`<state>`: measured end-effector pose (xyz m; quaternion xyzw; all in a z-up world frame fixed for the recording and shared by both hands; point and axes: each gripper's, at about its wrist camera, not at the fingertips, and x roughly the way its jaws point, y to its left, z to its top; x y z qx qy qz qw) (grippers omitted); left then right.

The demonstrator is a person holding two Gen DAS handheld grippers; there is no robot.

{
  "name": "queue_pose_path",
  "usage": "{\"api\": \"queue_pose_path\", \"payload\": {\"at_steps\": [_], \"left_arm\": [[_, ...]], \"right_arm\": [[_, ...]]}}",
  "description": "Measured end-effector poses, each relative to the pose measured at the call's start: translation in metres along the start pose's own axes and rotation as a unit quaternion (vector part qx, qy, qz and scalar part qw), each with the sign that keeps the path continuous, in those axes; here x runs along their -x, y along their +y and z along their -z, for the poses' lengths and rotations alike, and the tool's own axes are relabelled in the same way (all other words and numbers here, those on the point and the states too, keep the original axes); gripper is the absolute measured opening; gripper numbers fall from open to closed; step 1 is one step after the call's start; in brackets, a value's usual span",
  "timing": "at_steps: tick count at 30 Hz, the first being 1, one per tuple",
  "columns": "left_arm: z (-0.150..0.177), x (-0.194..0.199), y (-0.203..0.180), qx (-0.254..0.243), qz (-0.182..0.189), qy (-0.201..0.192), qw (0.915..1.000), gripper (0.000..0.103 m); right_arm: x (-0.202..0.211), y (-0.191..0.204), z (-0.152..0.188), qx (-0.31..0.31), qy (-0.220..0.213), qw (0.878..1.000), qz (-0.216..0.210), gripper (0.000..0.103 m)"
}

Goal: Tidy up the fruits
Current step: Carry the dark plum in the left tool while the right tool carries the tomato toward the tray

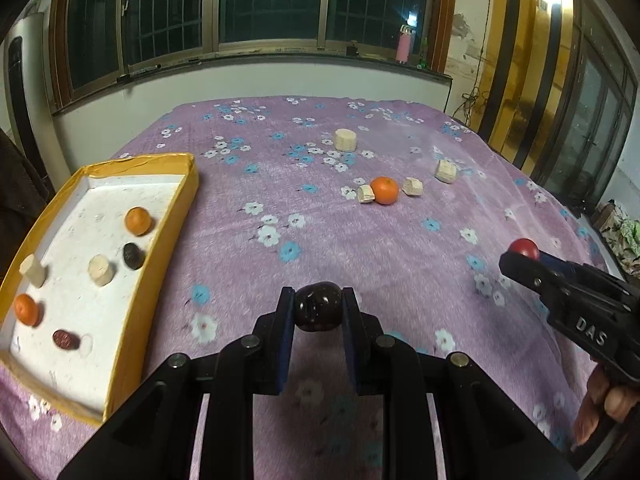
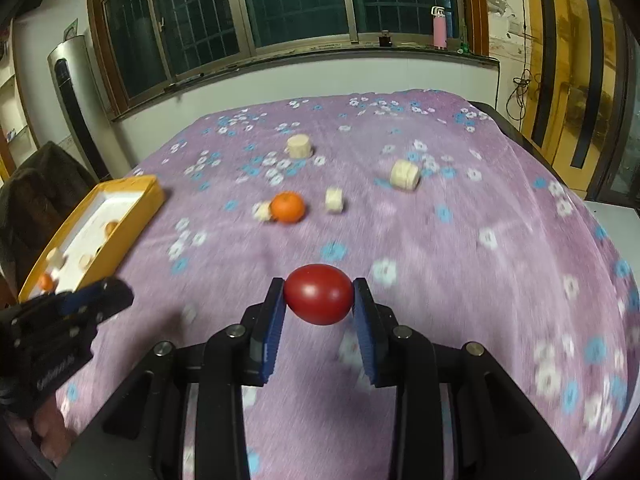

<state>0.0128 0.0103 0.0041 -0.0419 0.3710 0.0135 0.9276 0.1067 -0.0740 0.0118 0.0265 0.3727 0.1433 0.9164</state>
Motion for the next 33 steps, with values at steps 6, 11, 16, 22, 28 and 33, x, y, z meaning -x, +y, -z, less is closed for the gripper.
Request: {"api": "queue_pose_path", "payload": {"at_steps": [6, 11, 16, 22, 28, 33], "left_arm": [[0.010, 0.013, 0.013, 0.005, -0.008, -0.006, 0.9999, 0.021], [0.015, 0.023, 0.025, 0.015, -0.017, -0.011, 0.9997, 0.021], [0.018, 0.027, 0.036, 0.024, -0.029, -0.011, 0.9992, 0.021], [0.020, 0.033, 0.040, 0.030, -0.033, -0.017, 0.9989, 0.021], [0.022, 0.035, 0.042, 0.033, -0.031, -0.018, 0.9988, 0.021], [0.024, 0.039, 0.043, 0.035, -0.034, -0.021, 0.9986, 0.021]], "right_arm": [[0.028, 0.019, 0.023, -0.008, -0.014, 1.000, -0.008, 0.035], [0.034, 0.032, 0.032, -0.001, -0.014, 1.000, -0.012, 0.035], [0.038, 0.042, 0.036, 0.007, -0.015, 1.000, -0.023, 0.035], [0.042, 0.053, 0.035, 0.015, -0.022, 0.999, -0.036, 0.035], [0.049, 0.051, 0.038, 0.015, -0.031, 0.999, -0.032, 0.035], [0.054, 0.046, 0.039, 0.013, -0.037, 0.999, -0.032, 0.035]]}}
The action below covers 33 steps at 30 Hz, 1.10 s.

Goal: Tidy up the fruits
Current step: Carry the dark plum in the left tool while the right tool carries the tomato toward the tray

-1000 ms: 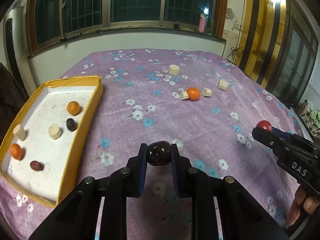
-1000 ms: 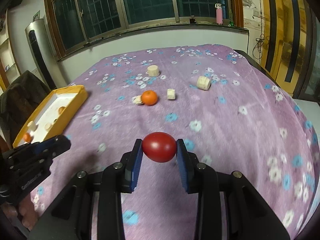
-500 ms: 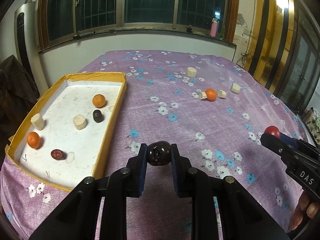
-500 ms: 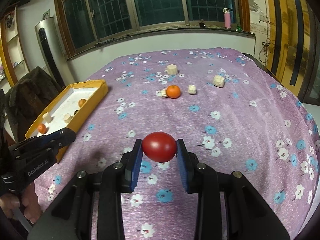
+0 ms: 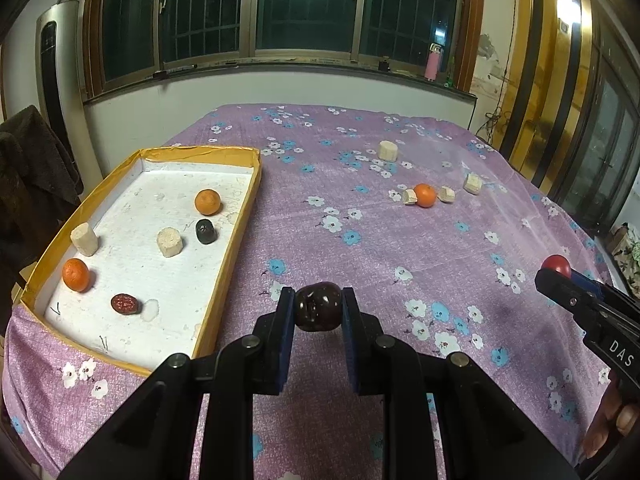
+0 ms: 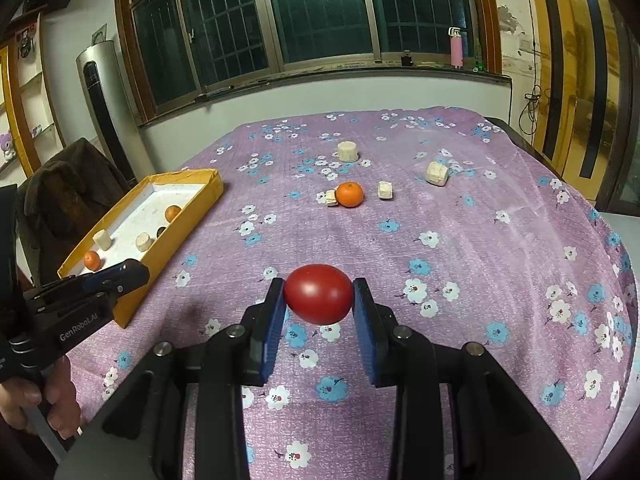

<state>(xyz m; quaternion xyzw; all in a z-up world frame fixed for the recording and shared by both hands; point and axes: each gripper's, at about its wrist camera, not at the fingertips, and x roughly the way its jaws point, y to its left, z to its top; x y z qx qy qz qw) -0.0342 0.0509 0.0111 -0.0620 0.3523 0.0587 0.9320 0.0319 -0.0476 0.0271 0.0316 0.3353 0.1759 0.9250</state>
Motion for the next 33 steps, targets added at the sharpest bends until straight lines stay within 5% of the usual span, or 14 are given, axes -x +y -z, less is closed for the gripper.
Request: {"api": "queue_pose_path", "payload": {"at_steps": [33], "left_arm": [[0.005, 0.011, 0.030, 0.024, -0.024, 0.000, 0.9994, 0.021]], "right_arm": [[0.001, 0.020, 0.003, 0.013, -0.003, 0.999, -0.031, 0.035]]}}
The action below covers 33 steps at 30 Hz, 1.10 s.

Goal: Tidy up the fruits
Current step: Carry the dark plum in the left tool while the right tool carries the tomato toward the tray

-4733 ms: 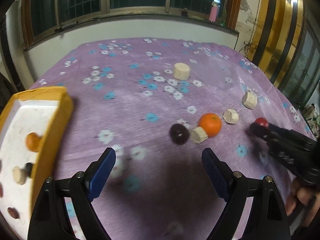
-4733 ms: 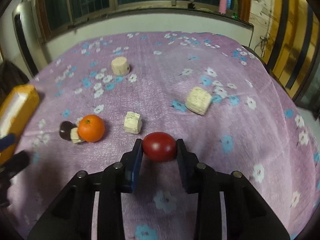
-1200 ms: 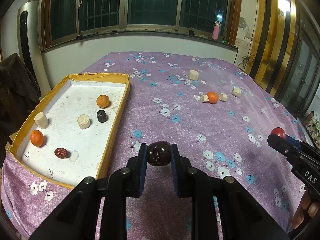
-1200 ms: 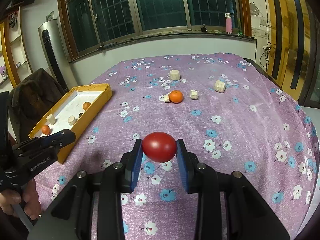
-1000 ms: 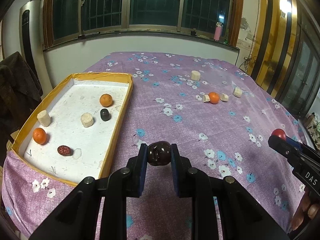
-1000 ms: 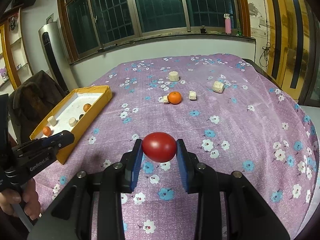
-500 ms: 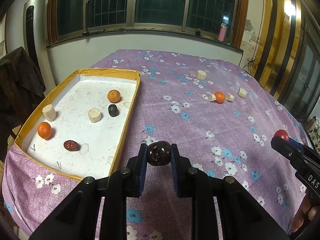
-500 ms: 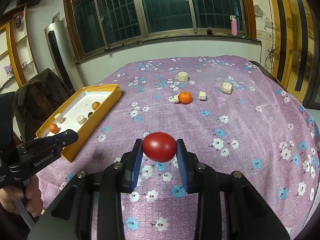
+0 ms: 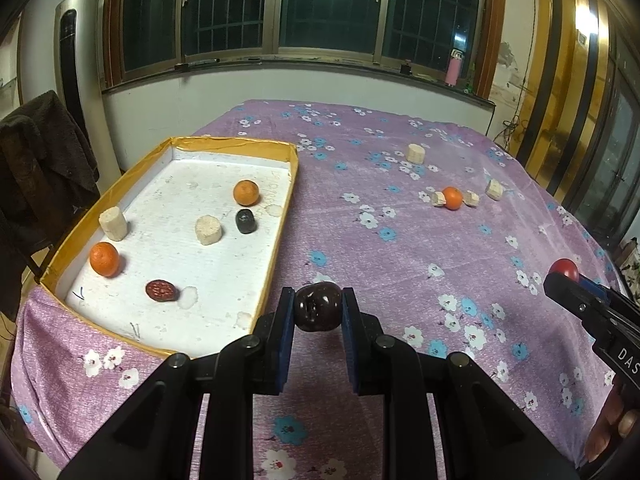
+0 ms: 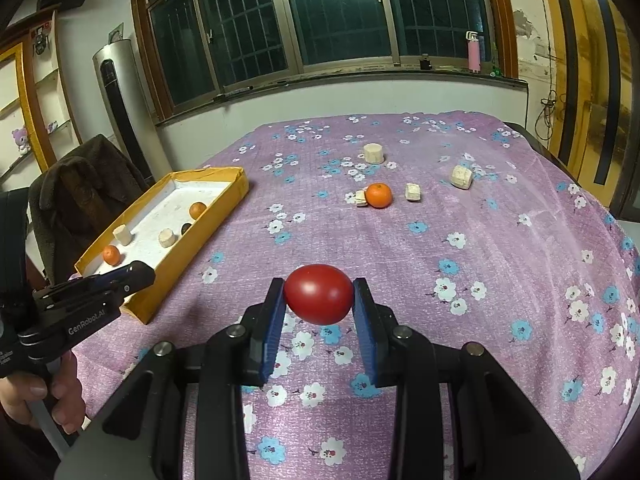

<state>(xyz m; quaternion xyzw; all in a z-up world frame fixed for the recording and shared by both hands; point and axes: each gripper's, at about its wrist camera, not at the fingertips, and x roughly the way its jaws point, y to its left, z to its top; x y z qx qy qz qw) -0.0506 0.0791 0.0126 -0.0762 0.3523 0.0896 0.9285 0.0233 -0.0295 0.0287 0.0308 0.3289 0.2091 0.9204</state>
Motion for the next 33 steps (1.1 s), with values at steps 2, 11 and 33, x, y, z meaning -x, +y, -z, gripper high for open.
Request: {"api": "queue_pose_path", "payload": {"at_steps": [2, 11, 33], "left_arm": [[-0.002, 0.002, 0.004, 0.003, -0.003, -0.002, 1.0000, 0.021], [-0.004, 0.009, 0.031, 0.029, -0.021, -0.011, 0.9993, 0.021], [-0.001, 0.005, 0.035, 0.033, -0.017, -0.005, 0.9993, 0.021]], "right_arm": [[-0.002, 0.003, -0.001, 0.002, 0.001, 1.000, -0.005, 0.035], [-0.005, 0.022, -0.009, 0.015, -0.005, 1.000, -0.024, 0.035], [0.000, 0.031, -0.012, 0.022, -0.013, 0.999, -0.023, 0.035]]}}
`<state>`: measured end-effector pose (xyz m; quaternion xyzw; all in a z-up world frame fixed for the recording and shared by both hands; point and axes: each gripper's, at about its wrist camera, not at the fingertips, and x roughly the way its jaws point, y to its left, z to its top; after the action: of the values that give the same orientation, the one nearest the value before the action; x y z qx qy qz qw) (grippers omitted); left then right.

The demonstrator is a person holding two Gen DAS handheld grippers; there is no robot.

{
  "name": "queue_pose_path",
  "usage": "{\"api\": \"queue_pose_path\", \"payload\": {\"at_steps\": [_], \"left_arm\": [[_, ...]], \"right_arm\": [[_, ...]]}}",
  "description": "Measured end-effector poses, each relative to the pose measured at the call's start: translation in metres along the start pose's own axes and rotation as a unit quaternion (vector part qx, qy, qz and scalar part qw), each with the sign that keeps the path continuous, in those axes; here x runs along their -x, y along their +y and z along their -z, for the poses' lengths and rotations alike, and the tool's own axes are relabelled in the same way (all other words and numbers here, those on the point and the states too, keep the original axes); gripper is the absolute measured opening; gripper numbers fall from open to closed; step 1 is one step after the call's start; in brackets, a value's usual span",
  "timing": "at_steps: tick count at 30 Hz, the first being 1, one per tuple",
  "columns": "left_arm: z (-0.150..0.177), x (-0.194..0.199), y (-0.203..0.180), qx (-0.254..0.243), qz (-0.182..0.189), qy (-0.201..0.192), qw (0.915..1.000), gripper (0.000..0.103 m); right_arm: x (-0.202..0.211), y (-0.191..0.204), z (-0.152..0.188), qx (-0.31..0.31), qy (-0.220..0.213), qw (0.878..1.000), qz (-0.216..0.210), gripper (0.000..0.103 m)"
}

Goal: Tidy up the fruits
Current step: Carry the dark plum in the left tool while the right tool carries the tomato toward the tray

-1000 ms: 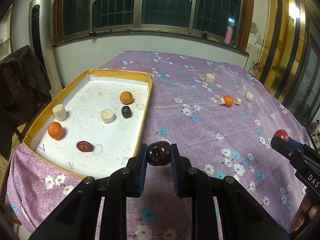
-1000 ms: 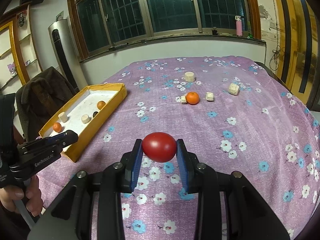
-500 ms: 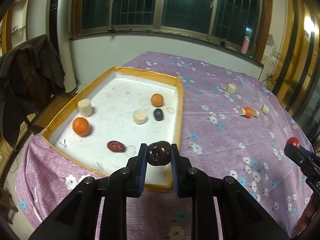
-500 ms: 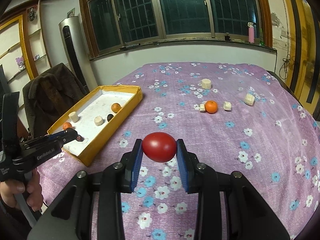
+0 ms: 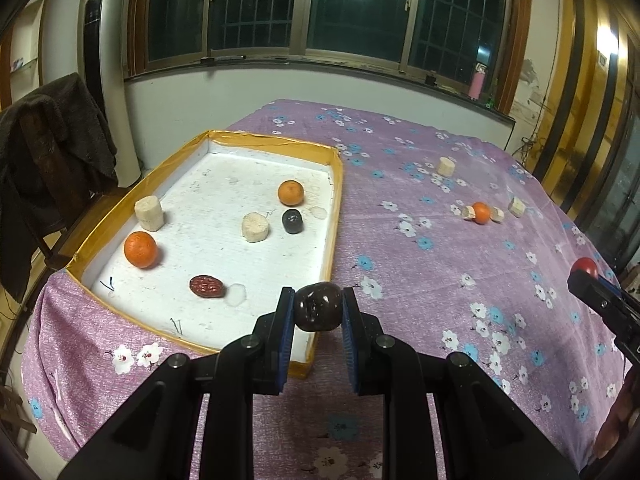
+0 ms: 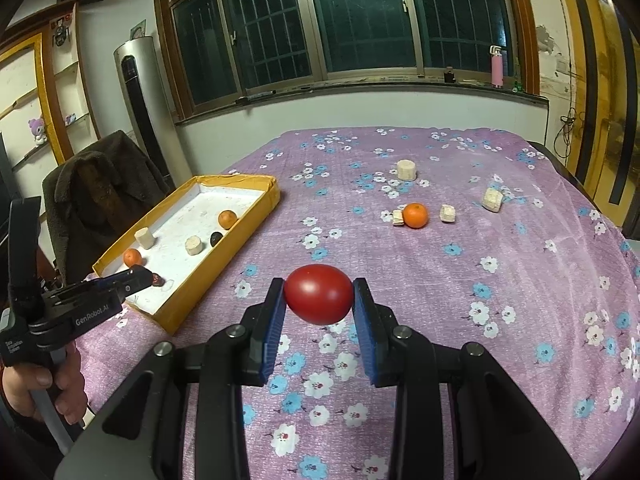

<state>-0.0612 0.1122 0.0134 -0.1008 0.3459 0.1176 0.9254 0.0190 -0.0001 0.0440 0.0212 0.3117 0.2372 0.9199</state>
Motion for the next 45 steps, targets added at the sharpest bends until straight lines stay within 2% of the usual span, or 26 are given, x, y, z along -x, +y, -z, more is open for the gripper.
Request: {"api": "queue_pose_path", "payload": {"at_steps": [24, 45], "left_arm": [[0.001, 0.001, -0.002, -0.003, 0.002, 0.002, 1.0000, 0.021], [-0.008, 0.002, 0.028, 0.024, -0.038, -0.006, 0.9990, 0.021]], "right_arm": [[0.000, -0.008, 0.001, -0.008, -0.002, 1.000, 0.002, 0.035], [-0.005, 0.011, -0.005, 0.015, 0.002, 1.000, -0.017, 0.035]]}}
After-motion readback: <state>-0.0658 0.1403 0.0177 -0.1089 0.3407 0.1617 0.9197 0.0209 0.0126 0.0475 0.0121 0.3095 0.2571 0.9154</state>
